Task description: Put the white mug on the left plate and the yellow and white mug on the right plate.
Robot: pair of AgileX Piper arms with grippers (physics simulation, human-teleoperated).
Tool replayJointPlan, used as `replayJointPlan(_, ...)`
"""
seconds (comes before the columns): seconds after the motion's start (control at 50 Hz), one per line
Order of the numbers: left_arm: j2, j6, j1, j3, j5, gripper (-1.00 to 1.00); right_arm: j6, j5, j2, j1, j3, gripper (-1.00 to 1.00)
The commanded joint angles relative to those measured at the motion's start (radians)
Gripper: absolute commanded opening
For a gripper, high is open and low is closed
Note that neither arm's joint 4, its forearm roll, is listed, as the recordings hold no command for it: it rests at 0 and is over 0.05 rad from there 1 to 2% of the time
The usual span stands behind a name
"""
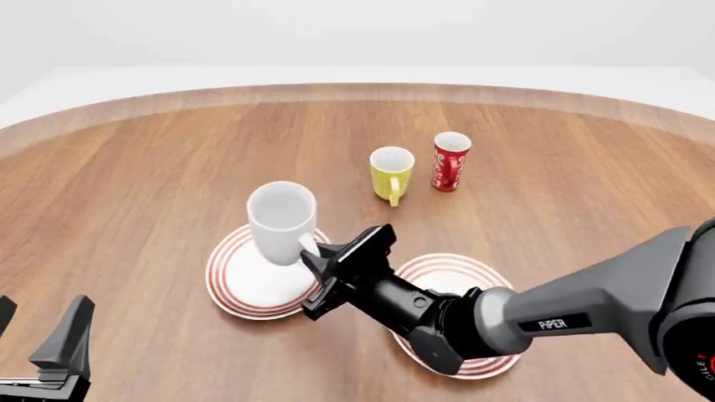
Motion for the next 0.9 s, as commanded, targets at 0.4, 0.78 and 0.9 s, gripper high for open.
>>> replayJointPlan(0.4,0.000,0.000,0.000,0.000,0.000,1.00,0.035,0.011,0.128,0.016,-0.074,-1.00)
replayJointPlan(0.78,0.000,0.000,0.000,0.000,0.000,1.00,0.038,0.037,0.141,0.017,-0.091,-1.00)
replayJointPlan(0.9,0.000,0.000,0.000,0.000,0.000,1.00,0.038,0.037,0.141,0.017,-0.091,-1.00)
